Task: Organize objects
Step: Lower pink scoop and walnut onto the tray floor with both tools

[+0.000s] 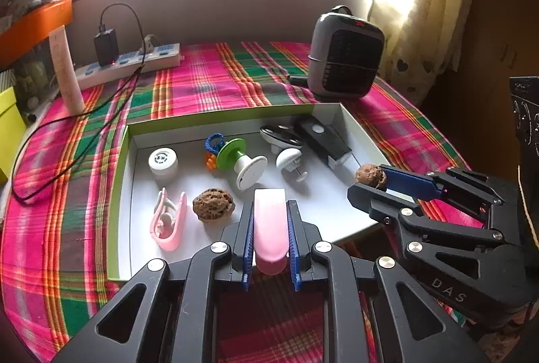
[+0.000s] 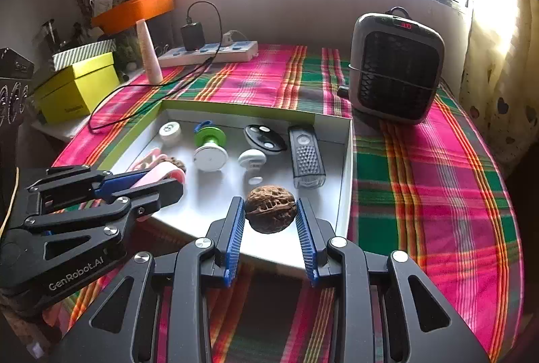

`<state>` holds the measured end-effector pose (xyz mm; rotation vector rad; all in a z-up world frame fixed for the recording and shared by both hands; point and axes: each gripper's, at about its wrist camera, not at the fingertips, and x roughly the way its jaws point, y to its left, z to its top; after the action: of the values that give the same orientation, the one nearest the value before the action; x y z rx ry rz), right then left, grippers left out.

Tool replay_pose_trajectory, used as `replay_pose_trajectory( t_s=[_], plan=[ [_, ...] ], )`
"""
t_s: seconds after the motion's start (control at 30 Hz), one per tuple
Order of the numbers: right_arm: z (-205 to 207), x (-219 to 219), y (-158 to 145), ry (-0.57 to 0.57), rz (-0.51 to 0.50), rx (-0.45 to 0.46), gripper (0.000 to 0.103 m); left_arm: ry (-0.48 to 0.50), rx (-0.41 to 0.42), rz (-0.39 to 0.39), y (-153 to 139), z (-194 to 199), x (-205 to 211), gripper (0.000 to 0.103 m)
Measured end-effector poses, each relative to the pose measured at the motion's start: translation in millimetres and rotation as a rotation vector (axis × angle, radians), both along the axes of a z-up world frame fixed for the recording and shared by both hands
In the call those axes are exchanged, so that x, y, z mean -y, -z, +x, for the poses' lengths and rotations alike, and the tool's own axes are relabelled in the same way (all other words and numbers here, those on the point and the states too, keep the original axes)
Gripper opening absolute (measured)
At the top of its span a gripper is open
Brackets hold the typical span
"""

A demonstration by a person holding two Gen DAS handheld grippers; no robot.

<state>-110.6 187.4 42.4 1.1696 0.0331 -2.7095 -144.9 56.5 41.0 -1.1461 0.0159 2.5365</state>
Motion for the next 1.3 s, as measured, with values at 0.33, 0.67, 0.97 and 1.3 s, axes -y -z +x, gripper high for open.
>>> replay_pose_trajectory(
  t_s=[0.33, 0.67, 0.97, 1.3],
  plan=[
    [-19.1, -6.2, 11.8, 0.009, 0.009, 0.041, 0.033, -0.006, 0.020, -0.014, 11.1, -15.8, -6.3, 0.016],
    [-26.1, -2.9, 17.0, -0.008, 0.025, 0.053, 0.033, -0.016, 0.031, -0.027, 18.6, -22.8, -8.5, 0.016],
    [-28.6, 2.4, 20.8, -0.019, 0.054, 0.057, 0.033, -0.015, 0.049, -0.035, 23.7, -25.6, -9.3, 0.016],
    [-28.8, 4.5, 22.0, -0.023, 0.068, 0.057, 0.033, -0.014, 0.051, -0.043, 24.3, -25.4, -10.3, 0.016]
  ],
)
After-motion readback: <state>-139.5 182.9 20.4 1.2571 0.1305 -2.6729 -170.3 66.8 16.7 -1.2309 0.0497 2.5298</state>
